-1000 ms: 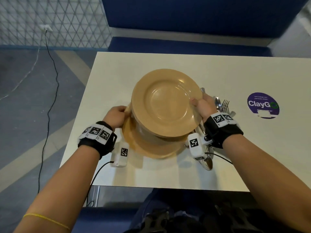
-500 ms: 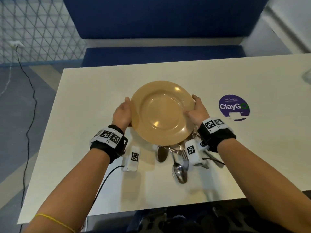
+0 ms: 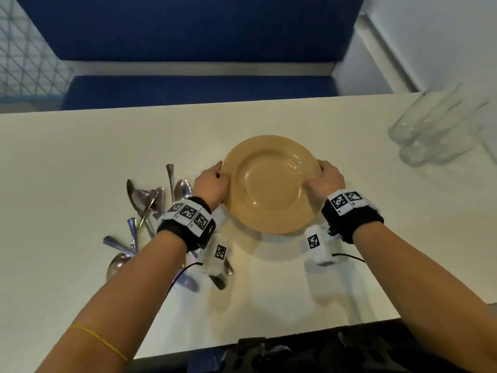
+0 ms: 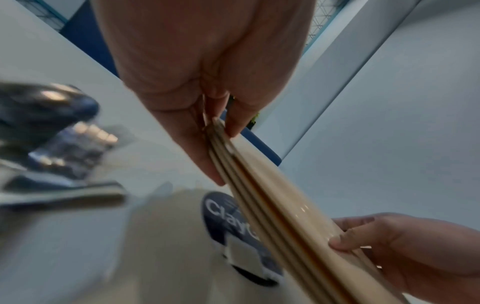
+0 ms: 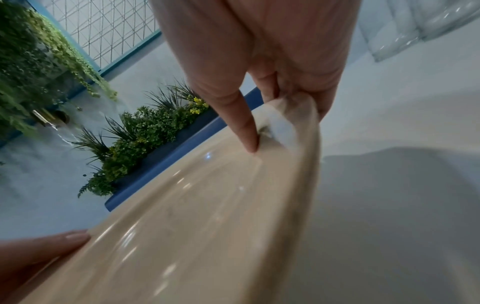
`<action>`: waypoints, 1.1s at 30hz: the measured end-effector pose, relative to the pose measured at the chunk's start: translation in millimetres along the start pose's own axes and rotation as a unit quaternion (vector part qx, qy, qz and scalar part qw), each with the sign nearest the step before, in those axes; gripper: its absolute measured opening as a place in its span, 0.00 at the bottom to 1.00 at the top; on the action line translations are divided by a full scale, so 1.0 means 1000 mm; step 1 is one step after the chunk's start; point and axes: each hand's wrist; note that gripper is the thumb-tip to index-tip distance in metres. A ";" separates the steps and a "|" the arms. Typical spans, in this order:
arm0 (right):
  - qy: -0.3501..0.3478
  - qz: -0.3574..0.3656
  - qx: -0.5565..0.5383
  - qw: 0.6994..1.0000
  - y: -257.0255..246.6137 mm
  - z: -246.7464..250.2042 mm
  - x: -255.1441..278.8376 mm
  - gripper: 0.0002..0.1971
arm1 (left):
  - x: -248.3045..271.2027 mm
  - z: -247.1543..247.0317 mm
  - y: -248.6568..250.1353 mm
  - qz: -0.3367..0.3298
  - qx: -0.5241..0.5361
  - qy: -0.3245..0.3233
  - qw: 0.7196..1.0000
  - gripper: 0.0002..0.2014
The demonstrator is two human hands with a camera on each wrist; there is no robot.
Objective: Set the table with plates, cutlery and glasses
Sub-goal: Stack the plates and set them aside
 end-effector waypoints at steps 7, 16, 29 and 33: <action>0.027 -0.060 -0.006 0.998 0.069 0.074 -0.019 0.30 | 0.015 -0.086 0.059 0.027 0.022 -0.029 0.999 0.22; 0.068 -0.088 0.025 0.993 0.145 0.147 -0.029 0.28 | 0.029 -0.176 0.097 0.041 0.022 -0.107 0.993 0.23; 0.071 -0.082 0.033 0.994 0.251 0.276 -0.061 0.24 | 0.054 -0.316 0.174 0.080 0.022 -0.181 0.980 0.15; 0.076 -0.084 0.056 0.992 0.272 0.299 -0.068 0.24 | 0.060 -0.344 0.188 0.090 0.031 -0.198 0.976 0.14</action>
Point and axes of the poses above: each hand's wrist, its own x-axis away from the middle knuckle, its own z-axis out of the back of the hand, y = z × x, and after that the axes turned 6 degrees about z, right-handed
